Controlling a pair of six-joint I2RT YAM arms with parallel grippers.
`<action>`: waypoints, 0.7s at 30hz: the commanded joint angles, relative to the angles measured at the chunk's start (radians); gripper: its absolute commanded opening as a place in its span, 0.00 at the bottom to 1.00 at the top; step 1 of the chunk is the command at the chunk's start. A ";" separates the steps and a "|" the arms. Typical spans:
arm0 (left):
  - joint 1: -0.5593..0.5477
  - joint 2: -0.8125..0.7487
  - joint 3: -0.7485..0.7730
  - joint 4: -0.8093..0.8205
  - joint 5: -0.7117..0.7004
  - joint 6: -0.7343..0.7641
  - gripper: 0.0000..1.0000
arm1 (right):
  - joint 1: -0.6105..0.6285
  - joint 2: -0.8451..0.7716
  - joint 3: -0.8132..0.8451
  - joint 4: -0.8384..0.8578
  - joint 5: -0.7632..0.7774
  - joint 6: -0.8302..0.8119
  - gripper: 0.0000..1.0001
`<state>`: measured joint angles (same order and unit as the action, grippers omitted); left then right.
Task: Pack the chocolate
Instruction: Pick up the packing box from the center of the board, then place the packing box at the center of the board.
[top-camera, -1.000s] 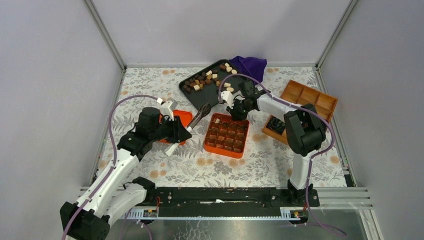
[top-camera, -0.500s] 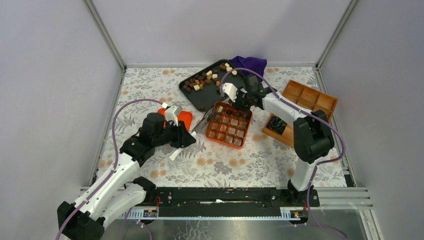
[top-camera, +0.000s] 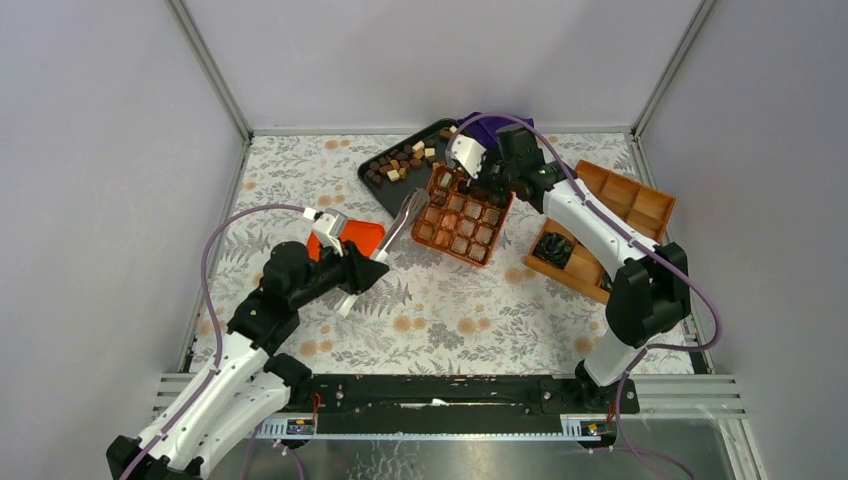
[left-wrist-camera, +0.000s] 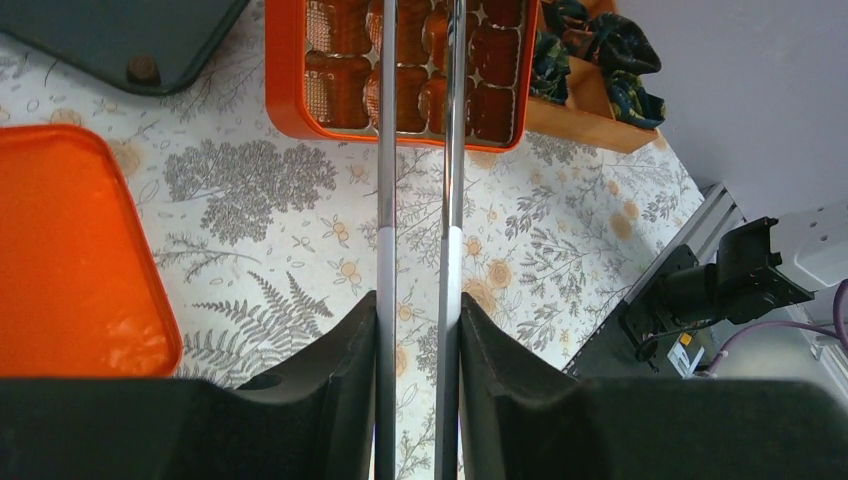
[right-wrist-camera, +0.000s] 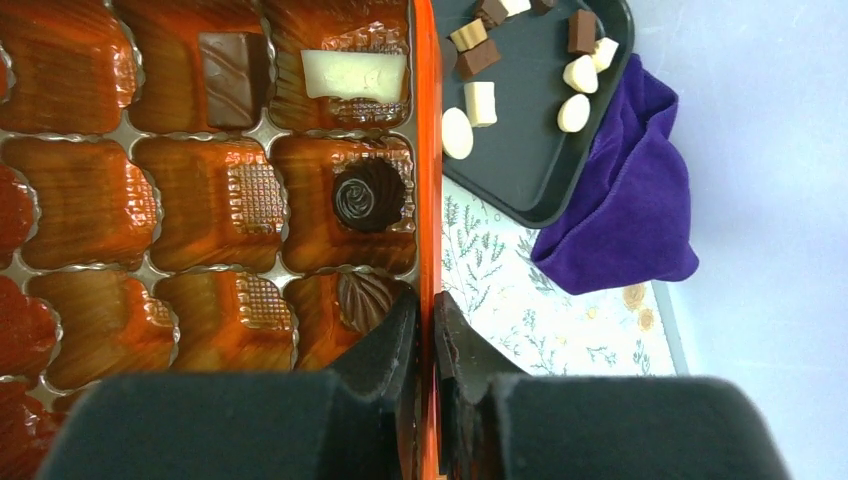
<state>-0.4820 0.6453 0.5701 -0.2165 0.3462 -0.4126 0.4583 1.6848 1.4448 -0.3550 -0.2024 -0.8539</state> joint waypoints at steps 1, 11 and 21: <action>-0.014 -0.007 -0.005 0.174 -0.022 0.040 0.00 | 0.011 -0.080 0.059 0.028 0.021 0.012 0.00; -0.077 0.131 0.020 0.213 -0.055 0.042 0.00 | 0.007 -0.056 0.021 -0.022 -0.072 0.202 0.00; -0.078 0.232 0.062 0.084 -0.109 -0.053 0.00 | -0.007 0.065 -0.127 0.083 -0.170 0.382 0.00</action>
<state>-0.5568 0.8425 0.5755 -0.1287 0.2760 -0.4225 0.4568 1.7050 1.3495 -0.3714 -0.2989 -0.5785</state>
